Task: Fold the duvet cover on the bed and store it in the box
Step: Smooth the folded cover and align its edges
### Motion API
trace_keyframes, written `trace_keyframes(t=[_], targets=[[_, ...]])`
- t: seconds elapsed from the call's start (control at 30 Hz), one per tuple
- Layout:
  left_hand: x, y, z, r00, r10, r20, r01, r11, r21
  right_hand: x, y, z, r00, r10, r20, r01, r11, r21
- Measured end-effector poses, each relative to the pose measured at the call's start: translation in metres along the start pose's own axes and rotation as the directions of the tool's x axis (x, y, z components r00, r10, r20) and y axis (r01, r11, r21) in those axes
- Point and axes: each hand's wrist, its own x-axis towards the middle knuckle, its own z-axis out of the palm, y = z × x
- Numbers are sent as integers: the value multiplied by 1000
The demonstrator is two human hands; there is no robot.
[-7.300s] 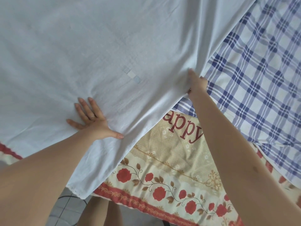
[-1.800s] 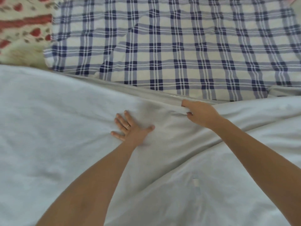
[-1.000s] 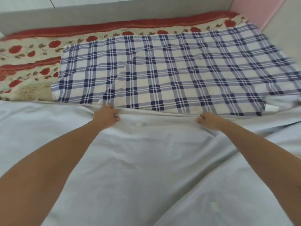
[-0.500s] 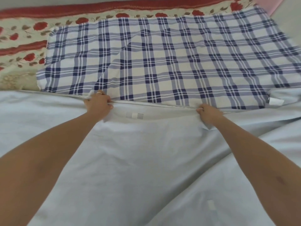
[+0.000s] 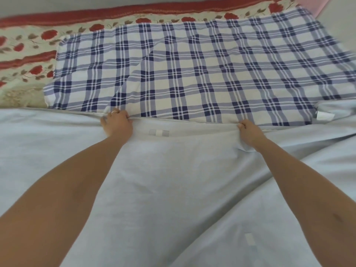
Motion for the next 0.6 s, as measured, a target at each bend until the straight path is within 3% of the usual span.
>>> trace_keyframes(t=[0.13,0.2,0.27,0.33,0.37,0.4,0.5,0.53,0.6], targets=[[-2,12,-8,998,-65,0,65,997,51,-1,-19,6,981,63,-185,-88,988,-126],[-19,21,-18,991,-81,-105,69,991,-116,-11,-25,9,927,26,-373,-118,967,-226],[-63,20,-21,964,64,-259,-139,948,-285,-45,-21,16,820,-173,-546,20,962,-274],[-136,6,-16,894,298,-334,-399,869,-292,-109,-9,39,683,-348,-642,267,937,-224],[-179,-5,-12,864,395,-312,-480,834,-273,-147,1,55,675,-401,-620,364,911,-193],[-225,-18,-7,838,480,-260,-540,800,-261,-189,15,72,717,-440,-541,422,891,-165],[-331,-42,2,752,655,-80,-651,718,-245,-281,63,107,837,-519,-176,486,851,-199],[-355,-47,6,738,675,-13,-658,716,-231,-299,79,114,862,-502,-66,476,848,-232],[-391,-53,8,780,621,70,-597,773,-214,-324,102,118,895,-444,37,438,863,-251]])
